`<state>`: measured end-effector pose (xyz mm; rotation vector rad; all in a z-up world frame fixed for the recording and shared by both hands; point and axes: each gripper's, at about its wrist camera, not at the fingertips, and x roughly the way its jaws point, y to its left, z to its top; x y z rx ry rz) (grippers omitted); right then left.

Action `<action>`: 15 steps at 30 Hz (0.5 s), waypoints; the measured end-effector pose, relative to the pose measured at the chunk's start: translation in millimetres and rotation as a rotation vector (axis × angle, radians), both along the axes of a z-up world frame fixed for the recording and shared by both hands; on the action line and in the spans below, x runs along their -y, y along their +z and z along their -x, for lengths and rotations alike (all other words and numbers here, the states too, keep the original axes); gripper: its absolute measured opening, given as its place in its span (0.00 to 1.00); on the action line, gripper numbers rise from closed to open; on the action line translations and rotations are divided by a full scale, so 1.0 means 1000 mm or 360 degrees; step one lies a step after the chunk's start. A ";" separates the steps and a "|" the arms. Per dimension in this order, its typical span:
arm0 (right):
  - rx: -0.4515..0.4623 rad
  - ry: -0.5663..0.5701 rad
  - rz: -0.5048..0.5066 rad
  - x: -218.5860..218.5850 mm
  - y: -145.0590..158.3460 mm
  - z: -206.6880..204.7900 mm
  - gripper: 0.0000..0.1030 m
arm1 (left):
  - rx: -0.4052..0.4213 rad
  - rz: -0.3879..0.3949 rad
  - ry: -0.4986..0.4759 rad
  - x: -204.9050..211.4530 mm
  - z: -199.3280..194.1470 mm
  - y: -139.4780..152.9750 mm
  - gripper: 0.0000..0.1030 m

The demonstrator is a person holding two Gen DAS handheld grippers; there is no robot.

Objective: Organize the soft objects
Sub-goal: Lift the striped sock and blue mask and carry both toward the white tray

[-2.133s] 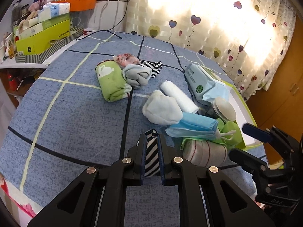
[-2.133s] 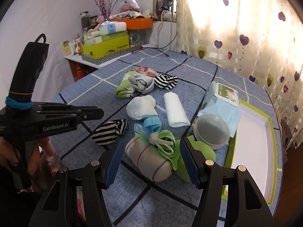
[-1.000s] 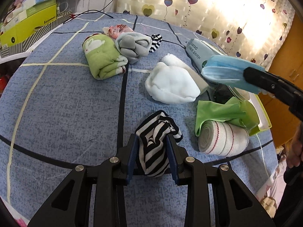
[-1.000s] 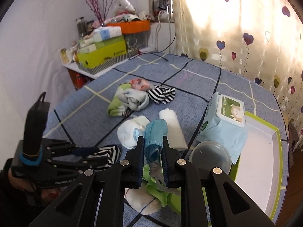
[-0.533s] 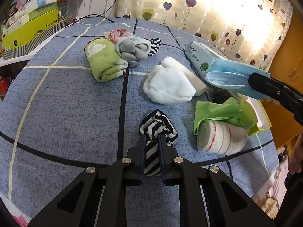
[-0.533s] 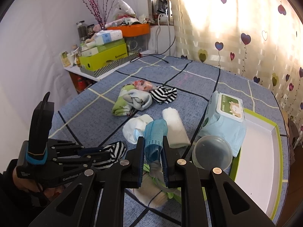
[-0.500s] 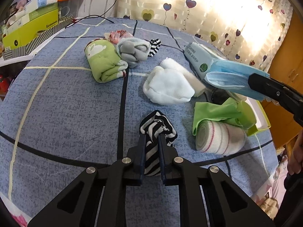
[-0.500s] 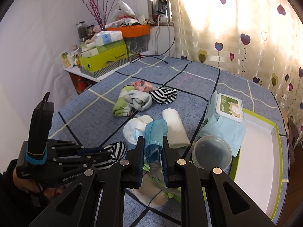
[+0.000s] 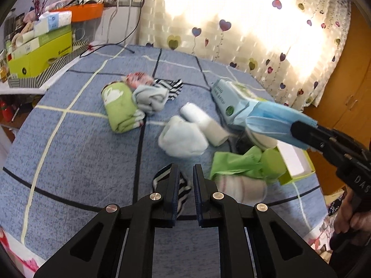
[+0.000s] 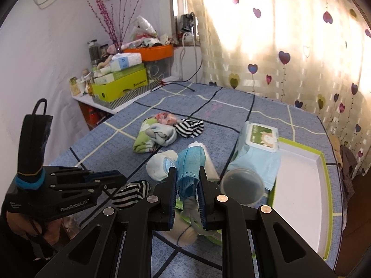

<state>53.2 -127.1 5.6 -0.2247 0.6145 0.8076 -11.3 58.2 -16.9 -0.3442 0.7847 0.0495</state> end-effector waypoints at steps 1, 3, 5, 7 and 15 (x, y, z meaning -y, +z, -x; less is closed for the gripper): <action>0.0003 -0.0003 -0.0007 0.002 0.001 0.000 0.15 | 0.0007 -0.0008 -0.0002 0.002 0.000 0.002 0.12; 0.0007 -0.0016 -0.0025 0.008 0.003 0.000 0.15 | 0.0019 -0.0023 -0.0010 0.006 -0.002 0.007 0.12; 0.0013 -0.0023 -0.0040 0.014 0.004 0.000 0.15 | 0.0029 -0.0032 -0.0015 0.010 -0.005 0.011 0.12; 0.0014 -0.0033 -0.0053 0.019 0.005 -0.001 0.15 | 0.0042 -0.0039 -0.0022 0.013 -0.007 0.015 0.12; 0.0001 -0.0034 -0.0084 0.028 0.004 -0.003 0.15 | 0.0058 -0.0082 0.0024 0.001 0.000 0.017 0.12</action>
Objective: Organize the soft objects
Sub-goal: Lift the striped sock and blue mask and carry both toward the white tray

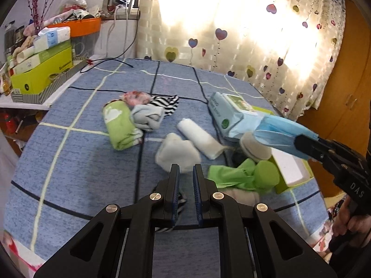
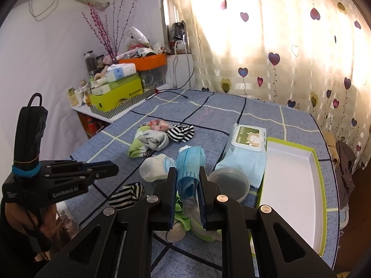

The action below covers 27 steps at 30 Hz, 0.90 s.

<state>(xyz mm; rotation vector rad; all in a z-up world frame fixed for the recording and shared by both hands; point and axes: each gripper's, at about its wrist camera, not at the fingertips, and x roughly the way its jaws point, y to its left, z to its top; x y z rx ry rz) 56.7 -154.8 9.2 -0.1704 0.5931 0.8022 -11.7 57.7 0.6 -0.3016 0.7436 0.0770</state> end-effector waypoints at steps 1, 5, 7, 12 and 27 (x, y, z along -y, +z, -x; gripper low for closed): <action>-0.0003 0.0003 0.0001 -0.001 -0.001 0.001 0.15 | -0.0008 0.0003 0.0017 -0.004 0.002 -0.002 0.12; -0.0019 0.0023 0.0012 -0.006 -0.004 0.002 0.15 | -0.0054 -0.0054 0.0015 -0.011 0.005 -0.012 0.12; -0.0016 0.0028 0.0017 -0.009 -0.004 0.003 0.15 | -0.0102 -0.0061 -0.0008 -0.011 0.003 -0.021 0.16; -0.0017 0.0032 0.0037 -0.013 -0.005 0.004 0.15 | -0.0232 -0.0064 -0.0061 -0.009 -0.002 -0.049 0.41; -0.0016 0.0030 0.0052 -0.015 -0.007 0.009 0.15 | -0.0322 0.0001 -0.0099 0.000 -0.009 -0.074 0.14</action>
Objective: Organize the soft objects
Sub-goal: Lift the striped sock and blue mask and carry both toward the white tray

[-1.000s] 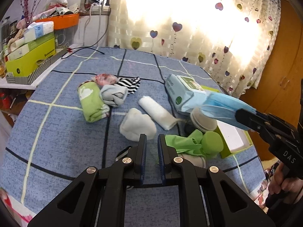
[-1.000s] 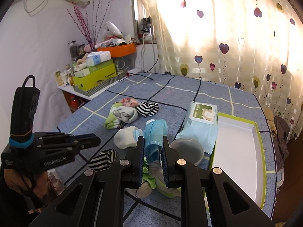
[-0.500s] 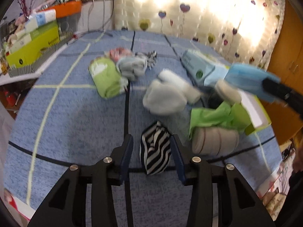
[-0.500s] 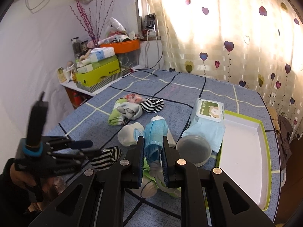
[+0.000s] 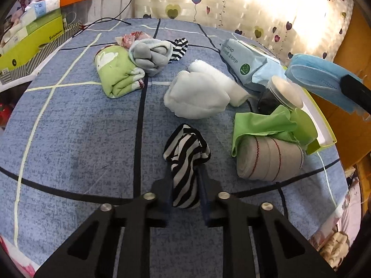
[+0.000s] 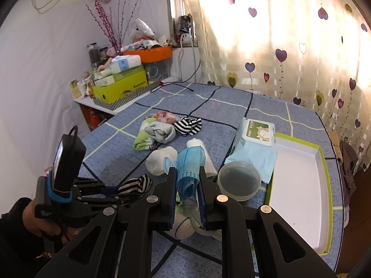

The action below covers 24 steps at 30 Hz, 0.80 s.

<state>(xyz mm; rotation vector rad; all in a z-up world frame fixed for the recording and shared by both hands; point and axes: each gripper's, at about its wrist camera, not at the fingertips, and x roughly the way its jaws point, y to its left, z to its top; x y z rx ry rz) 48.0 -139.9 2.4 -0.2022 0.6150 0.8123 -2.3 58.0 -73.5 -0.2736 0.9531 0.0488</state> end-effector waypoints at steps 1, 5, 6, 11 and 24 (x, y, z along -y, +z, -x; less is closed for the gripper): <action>0.0005 0.0001 -0.0003 0.000 0.001 0.000 0.15 | 0.0009 0.0017 0.0009 -0.001 0.002 0.002 0.14; 0.0015 0.0007 -0.0006 -0.001 0.002 0.001 0.15 | 0.0079 0.0024 0.0037 -0.003 0.008 0.018 0.13; 0.0019 0.0005 -0.0007 0.000 0.002 0.001 0.15 | 0.0102 0.0035 0.0040 -0.004 0.010 0.023 0.13; 0.0027 -0.0009 -0.0024 0.004 0.004 0.000 0.15 | 0.0192 0.0049 0.0043 -0.001 0.009 0.047 0.13; 0.0058 -0.0080 -0.0078 0.029 0.014 -0.009 0.15 | 0.0297 0.0063 -0.0041 0.028 -0.017 0.084 0.13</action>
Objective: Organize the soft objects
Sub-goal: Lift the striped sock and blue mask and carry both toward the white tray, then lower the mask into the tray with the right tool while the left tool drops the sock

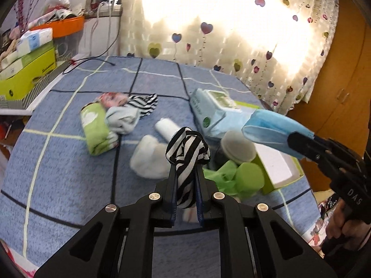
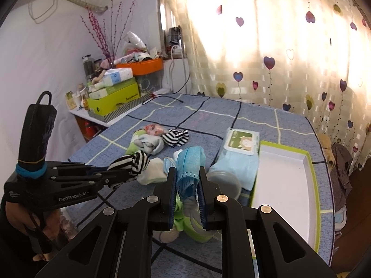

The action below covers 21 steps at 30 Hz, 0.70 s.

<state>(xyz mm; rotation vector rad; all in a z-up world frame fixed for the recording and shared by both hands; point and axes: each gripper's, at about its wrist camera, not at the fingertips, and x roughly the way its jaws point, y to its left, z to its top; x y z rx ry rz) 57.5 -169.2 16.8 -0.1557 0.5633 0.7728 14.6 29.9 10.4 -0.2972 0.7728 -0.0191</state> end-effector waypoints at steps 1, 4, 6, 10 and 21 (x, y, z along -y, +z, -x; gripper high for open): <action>0.0000 -0.0008 -0.0004 0.003 0.000 -0.002 0.15 | 0.0001 -0.0001 -0.0007 0.003 -0.002 0.002 0.13; 0.0003 -0.0038 -0.0015 0.013 0.001 -0.006 0.15 | 0.0013 -0.0012 -0.0038 0.014 -0.012 0.007 0.13; 0.0004 -0.0062 -0.0025 0.020 0.002 -0.010 0.15 | 0.0023 -0.0016 -0.0061 0.021 -0.018 0.011 0.13; 0.0008 -0.0109 -0.0045 0.035 0.003 -0.017 0.15 | 0.0051 -0.0038 -0.0128 0.041 -0.031 0.021 0.13; -0.0037 -0.0312 -0.0087 0.095 -0.008 -0.044 0.15 | 0.0037 -0.0071 -0.0313 0.104 -0.074 0.032 0.13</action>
